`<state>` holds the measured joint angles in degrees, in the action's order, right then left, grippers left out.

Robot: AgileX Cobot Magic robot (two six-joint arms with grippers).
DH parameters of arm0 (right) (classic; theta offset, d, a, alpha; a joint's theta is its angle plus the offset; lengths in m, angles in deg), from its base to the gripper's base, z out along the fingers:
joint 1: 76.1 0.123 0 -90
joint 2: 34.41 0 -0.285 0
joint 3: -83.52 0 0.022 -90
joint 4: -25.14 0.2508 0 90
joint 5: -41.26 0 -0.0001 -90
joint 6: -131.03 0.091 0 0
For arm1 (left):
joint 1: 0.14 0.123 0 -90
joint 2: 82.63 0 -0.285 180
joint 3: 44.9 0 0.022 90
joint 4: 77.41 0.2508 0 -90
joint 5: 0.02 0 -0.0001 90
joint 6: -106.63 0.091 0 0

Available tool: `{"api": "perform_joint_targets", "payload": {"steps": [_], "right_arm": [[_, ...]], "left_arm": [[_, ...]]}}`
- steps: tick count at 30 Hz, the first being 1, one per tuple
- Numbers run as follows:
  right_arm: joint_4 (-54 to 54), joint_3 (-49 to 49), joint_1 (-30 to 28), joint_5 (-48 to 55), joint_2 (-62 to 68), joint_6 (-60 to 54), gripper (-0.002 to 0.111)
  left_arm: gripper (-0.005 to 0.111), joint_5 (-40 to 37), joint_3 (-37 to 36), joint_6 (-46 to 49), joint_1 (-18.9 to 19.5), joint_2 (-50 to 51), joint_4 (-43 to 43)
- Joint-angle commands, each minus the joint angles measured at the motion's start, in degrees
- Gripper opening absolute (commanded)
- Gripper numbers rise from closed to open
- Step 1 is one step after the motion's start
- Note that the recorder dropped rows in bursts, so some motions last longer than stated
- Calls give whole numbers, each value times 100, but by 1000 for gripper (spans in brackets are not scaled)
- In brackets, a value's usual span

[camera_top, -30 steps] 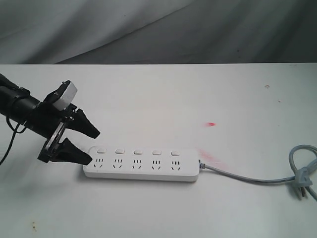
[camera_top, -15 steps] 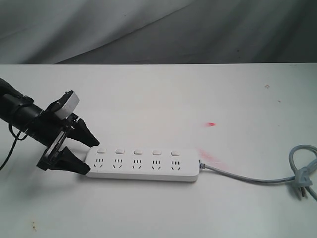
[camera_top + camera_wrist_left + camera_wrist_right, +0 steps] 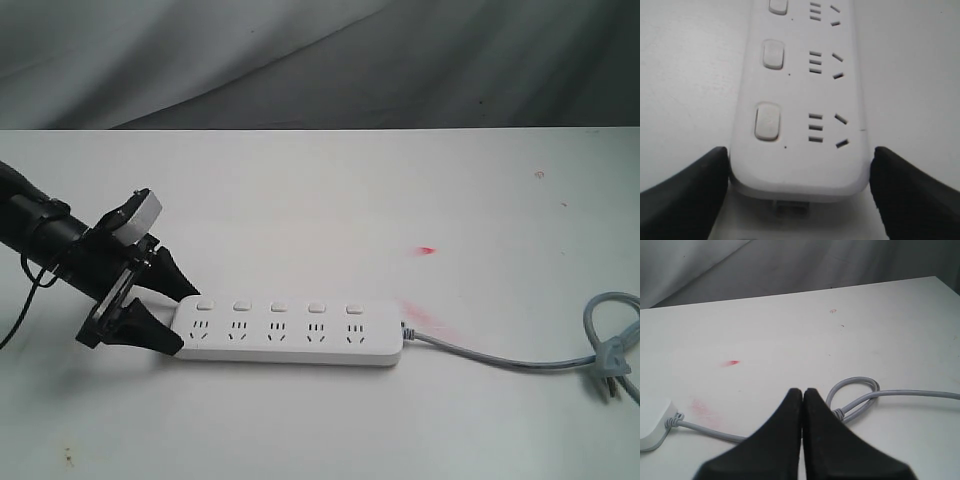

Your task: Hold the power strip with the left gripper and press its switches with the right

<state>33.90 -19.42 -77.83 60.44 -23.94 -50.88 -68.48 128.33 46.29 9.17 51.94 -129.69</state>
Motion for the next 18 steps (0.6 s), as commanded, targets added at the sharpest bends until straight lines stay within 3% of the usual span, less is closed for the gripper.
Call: {"api": "perform_joint_targets", "payload": {"steps": [1,3,18], "right_arm": [[-67,16,-46,-6,-49,-20,0],[-67,16,-46,-6,-49,-20,0],[-67,16,-46,-6,-49,-20,0]], "left_arm": [[49,89,45,28,-27,-17,-23],[44,89,45,28,-27,-17,-23],[44,89,45,28,-17,-17,-23]]}}
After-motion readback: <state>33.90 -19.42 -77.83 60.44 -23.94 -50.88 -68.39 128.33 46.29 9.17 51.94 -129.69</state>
